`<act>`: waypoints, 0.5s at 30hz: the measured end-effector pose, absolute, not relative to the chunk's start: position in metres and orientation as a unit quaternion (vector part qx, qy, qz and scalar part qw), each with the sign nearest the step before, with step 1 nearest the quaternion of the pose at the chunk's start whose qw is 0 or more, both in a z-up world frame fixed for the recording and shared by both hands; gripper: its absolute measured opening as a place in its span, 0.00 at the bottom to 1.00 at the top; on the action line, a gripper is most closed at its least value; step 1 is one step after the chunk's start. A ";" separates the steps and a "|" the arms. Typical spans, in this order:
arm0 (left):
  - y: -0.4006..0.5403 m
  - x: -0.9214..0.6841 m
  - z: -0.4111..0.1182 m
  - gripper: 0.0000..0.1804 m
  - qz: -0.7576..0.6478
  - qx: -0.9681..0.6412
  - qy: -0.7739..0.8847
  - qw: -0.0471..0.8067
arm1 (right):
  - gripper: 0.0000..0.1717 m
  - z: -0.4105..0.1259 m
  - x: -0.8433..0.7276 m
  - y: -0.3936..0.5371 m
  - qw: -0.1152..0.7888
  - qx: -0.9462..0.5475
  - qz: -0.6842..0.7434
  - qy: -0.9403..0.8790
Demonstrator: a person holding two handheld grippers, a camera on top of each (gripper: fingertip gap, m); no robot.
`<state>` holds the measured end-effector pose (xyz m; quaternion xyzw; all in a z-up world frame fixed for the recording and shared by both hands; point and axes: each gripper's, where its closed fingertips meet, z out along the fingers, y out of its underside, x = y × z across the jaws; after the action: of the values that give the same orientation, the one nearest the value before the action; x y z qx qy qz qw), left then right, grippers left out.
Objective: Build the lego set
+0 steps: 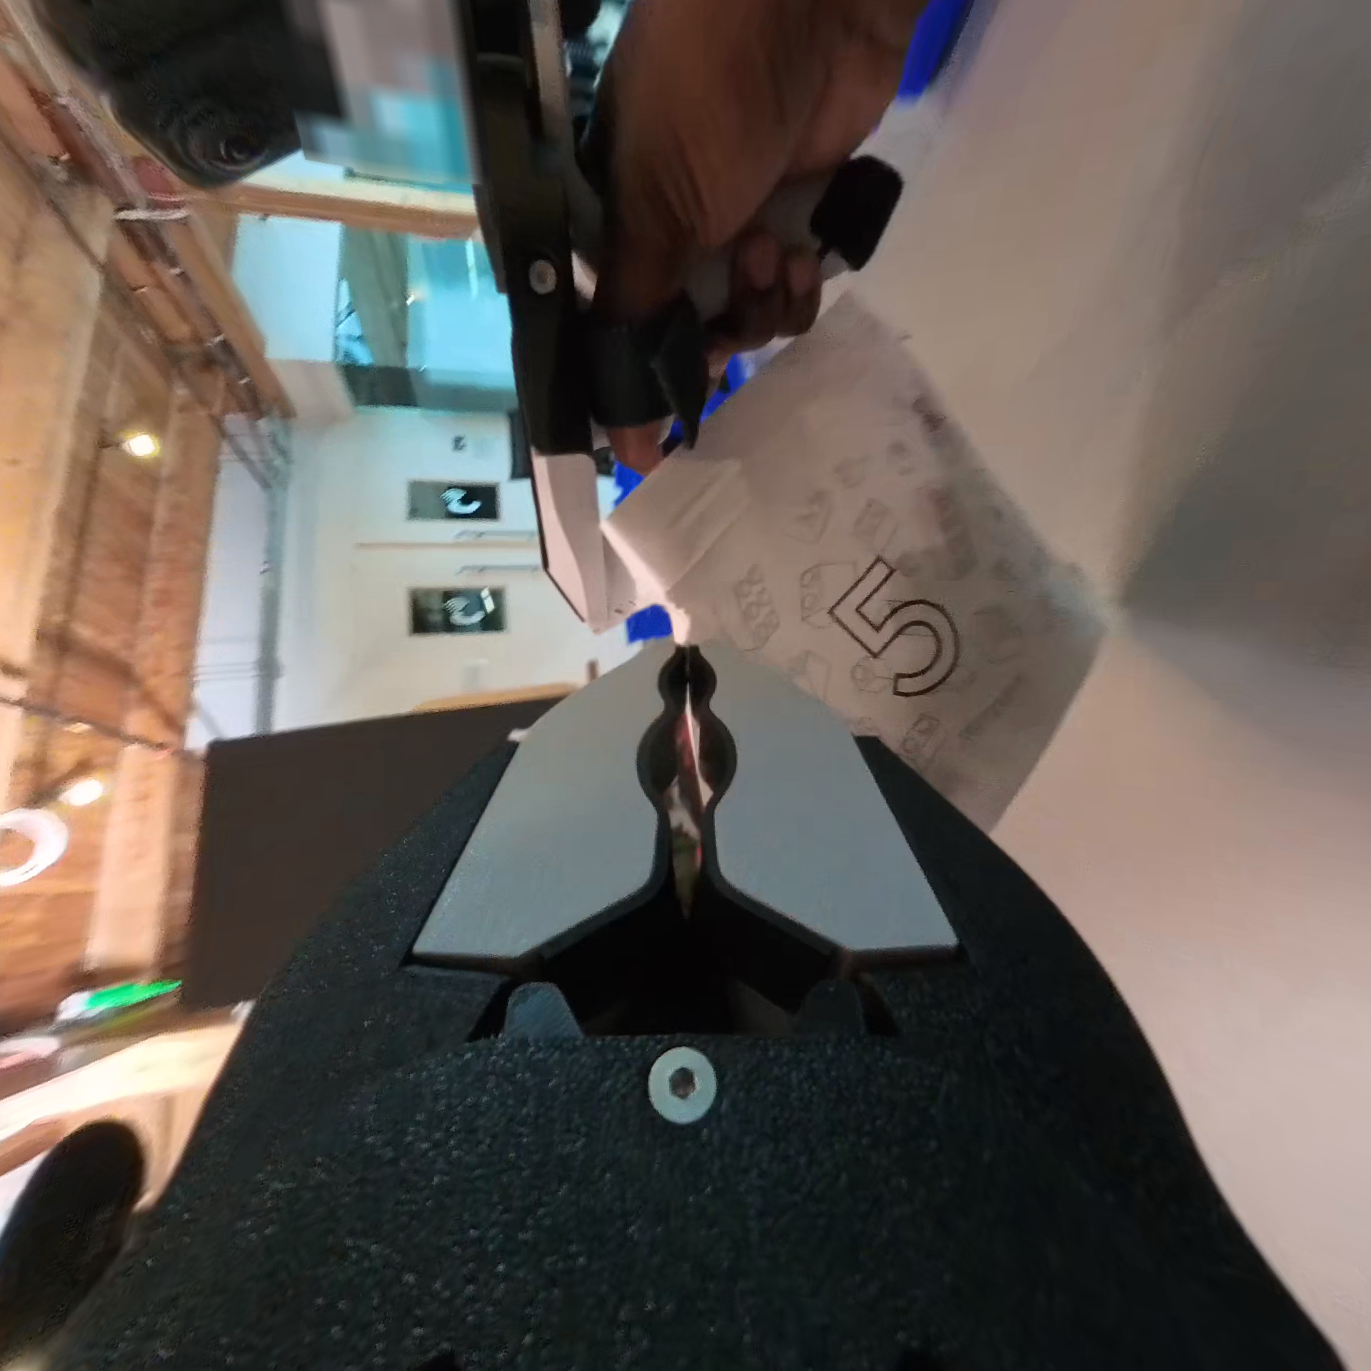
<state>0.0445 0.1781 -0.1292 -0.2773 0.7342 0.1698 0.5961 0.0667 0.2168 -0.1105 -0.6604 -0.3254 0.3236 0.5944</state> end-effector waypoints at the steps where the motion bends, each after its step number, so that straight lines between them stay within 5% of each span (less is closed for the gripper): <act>1: 0.183 0.036 -0.130 0.00 0.182 -0.283 0.729 0.596 | 0.00 -0.107 0.055 0.217 0.601 -0.639 0.324 -0.354; 6: 0.149 0.012 -0.185 0.02 0.029 -0.409 0.719 0.561 | 0.00 -0.143 0.014 0.165 0.561 -0.574 0.322 -0.502; 9: 0.116 0.003 -0.224 0.09 -0.120 -0.512 0.717 0.458 | 0.00 -0.194 0.014 0.125 0.520 -0.593 0.303 -0.536; 12: 0.107 0.002 -0.222 0.11 -0.297 -0.586 0.649 0.383 | 0.00 -0.229 0.025 0.099 0.492 -0.632 0.276 -0.532; 15: 0.130 0.024 -0.223 0.09 -0.326 -0.602 0.623 0.379 | 0.00 -0.248 0.037 0.084 0.481 -0.654 0.229 -0.537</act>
<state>0.0243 0.1305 -0.2234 -0.6020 0.6227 -0.3255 0.3792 0.0373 0.0844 -0.2482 -0.6542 -0.5367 0.2286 0.4813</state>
